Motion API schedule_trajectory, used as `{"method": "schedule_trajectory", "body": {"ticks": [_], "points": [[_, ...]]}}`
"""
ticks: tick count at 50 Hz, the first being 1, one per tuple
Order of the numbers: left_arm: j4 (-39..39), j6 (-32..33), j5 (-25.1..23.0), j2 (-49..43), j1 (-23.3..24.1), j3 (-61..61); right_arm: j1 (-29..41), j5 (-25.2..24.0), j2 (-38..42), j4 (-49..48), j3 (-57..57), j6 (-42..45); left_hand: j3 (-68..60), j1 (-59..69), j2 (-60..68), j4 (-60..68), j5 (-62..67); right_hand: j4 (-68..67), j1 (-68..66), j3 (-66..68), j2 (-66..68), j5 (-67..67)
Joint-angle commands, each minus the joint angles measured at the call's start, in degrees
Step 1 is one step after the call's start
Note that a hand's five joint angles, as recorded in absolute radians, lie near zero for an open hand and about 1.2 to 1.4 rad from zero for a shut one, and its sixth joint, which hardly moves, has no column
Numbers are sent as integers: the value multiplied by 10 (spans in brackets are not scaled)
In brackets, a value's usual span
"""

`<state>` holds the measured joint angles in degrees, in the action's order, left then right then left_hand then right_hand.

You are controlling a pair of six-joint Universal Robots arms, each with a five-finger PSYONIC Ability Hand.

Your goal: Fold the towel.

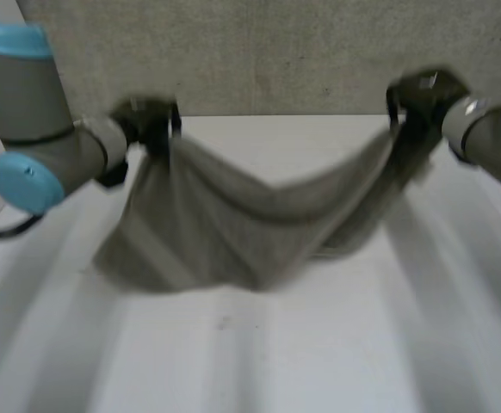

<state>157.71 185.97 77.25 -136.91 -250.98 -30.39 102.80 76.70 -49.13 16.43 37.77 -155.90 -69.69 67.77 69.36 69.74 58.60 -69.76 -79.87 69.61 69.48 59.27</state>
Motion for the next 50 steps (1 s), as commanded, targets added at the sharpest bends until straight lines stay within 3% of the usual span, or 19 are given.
{"method": "schedule_trajectory", "body": {"ticks": [1, 5, 11, 24, 32, 46, 47, 48, 49, 50], "points": [[170, -65, 20, 23, 8, 172, 2, 61, -63, -191, -82, -110, -103, 122, 106, 103, 114, -102, -1, 104, 105, 107], [201, -97, 35, 50, 8, 169, 5, 68, -95, -231, -65, -124, -103, 122, 106, 103, 114, -102, -1, 104, 105, 107], [171, -107, 43, 71, 8, 66, 21, 53, -124, -182, 10, -120, -103, 122, 106, 103, 114, -102, -1, 104, 105, 107], [174, -100, 38, 67, 8, -269, 17, 30, -69, -96, 205, 2, -103, 122, 106, 103, 114, -102, -1, 104, 105, 107], [189, -50, 39, 72, 59, -437, 3, 32, -46, -54, 318, 53, -103, 122, 106, 103, 114, -102, -1, 104, 105, 107], [188, -21, 42, 229, 108, -629, -101, 4, -172, -54, 479, 74, -103, 122, 106, 103, 114, -102, -1, 104, 105, 107], [189, -21, 42, 240, 112, -645, -116, -8, -183, -55, 495, 76, -88, 108, 92, 88, 99, -102, -1, 104, 105, 107], [190, -22, 42, 247, 114, -657, -130, -22, -194, -57, 508, 76, 143, -124, -140, -144, -132, -102, -1, 104, 105, 107], [190, -22, 42, 247, 114, -657, -131, -22, -194, -57, 508, 76, 146, -126, -142, -146, -135, -102, -1, 104, 105, 107], [192, -20, 43, 253, 114, -665, -145, -36, -206, -63, 520, 76, 349, -330, -346, -349, -338, -102, -1, 104, 105, 107]]}}
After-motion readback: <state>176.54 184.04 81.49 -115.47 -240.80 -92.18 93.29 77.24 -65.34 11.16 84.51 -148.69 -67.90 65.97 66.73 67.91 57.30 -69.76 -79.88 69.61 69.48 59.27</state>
